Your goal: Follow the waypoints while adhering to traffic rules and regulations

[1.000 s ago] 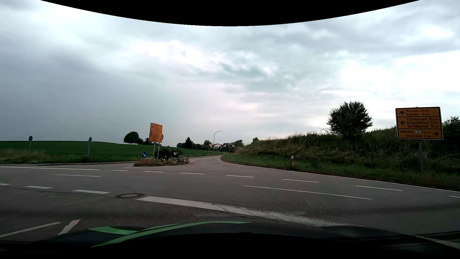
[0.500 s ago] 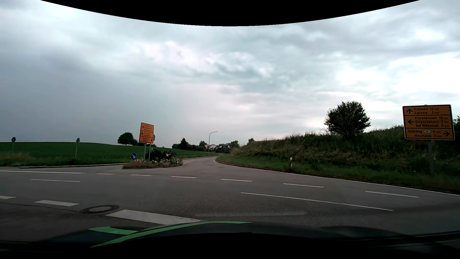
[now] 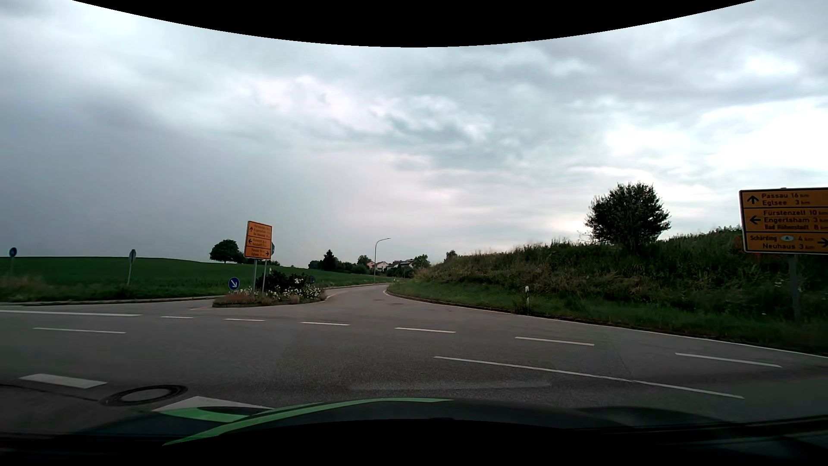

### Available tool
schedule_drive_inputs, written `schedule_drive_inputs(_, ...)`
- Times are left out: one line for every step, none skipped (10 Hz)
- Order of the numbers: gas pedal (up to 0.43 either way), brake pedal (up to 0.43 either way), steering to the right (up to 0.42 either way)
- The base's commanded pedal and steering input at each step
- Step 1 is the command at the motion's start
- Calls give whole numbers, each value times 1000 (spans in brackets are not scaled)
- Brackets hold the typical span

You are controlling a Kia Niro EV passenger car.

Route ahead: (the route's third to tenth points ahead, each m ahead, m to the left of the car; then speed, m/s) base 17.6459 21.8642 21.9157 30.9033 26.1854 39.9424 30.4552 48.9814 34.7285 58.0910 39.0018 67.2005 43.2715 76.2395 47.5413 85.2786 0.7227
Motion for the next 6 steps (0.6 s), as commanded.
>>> schedule_drive_inputs(0,116,-1)
schedule_drive_inputs(0,110,-1)
schedule_drive_inputs(0,91,-3)
schedule_drive_inputs(0,79,-3)
schedule_drive_inputs(0,73,-3)
schedule_drive_inputs(0,85,-5)
